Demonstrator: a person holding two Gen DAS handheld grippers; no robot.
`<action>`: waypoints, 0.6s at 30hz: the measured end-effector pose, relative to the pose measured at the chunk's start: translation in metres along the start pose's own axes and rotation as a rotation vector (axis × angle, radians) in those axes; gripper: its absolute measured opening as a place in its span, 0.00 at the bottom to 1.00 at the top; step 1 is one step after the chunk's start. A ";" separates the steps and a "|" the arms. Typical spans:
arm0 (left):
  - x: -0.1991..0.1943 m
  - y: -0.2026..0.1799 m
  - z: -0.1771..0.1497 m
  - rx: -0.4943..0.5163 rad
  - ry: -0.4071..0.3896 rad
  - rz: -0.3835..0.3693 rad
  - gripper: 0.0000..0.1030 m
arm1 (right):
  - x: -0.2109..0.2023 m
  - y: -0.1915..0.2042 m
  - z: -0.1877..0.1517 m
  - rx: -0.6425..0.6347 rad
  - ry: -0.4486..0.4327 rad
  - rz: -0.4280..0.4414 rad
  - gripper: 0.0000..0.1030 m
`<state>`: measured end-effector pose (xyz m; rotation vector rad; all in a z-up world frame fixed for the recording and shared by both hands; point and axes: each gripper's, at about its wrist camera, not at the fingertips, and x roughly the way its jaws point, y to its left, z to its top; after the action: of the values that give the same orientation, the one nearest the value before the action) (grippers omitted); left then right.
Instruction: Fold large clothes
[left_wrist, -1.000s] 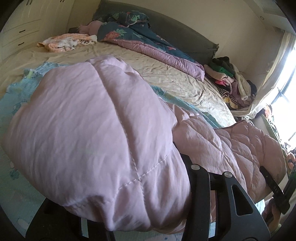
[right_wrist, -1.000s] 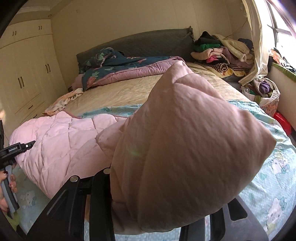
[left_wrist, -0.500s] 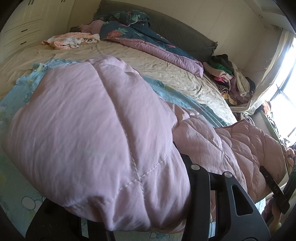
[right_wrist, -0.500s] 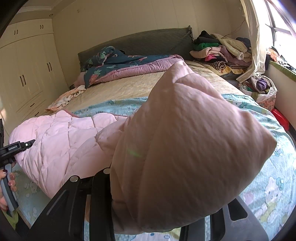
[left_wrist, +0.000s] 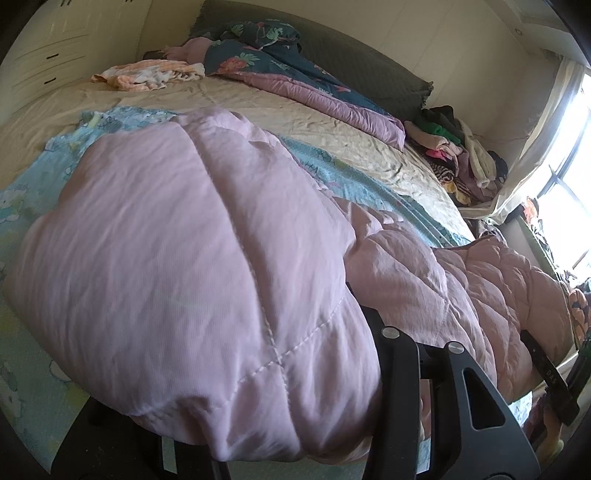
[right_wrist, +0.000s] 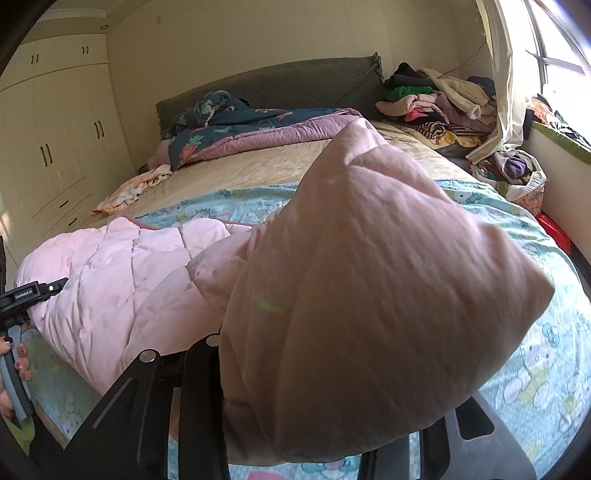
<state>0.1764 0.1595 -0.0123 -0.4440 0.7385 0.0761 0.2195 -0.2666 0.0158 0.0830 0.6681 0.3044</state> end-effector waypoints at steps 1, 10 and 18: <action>-0.002 0.001 -0.003 0.001 0.000 0.000 0.37 | -0.002 0.000 -0.004 0.004 0.002 0.000 0.32; -0.016 0.008 -0.025 0.020 0.002 0.004 0.39 | -0.016 -0.007 -0.032 0.064 0.013 0.011 0.33; -0.009 0.019 -0.040 -0.004 0.020 0.013 0.43 | -0.005 -0.020 -0.046 0.129 0.063 0.005 0.37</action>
<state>0.1400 0.1612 -0.0393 -0.4441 0.7616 0.0852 0.1922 -0.2880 -0.0210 0.1988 0.7496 0.2694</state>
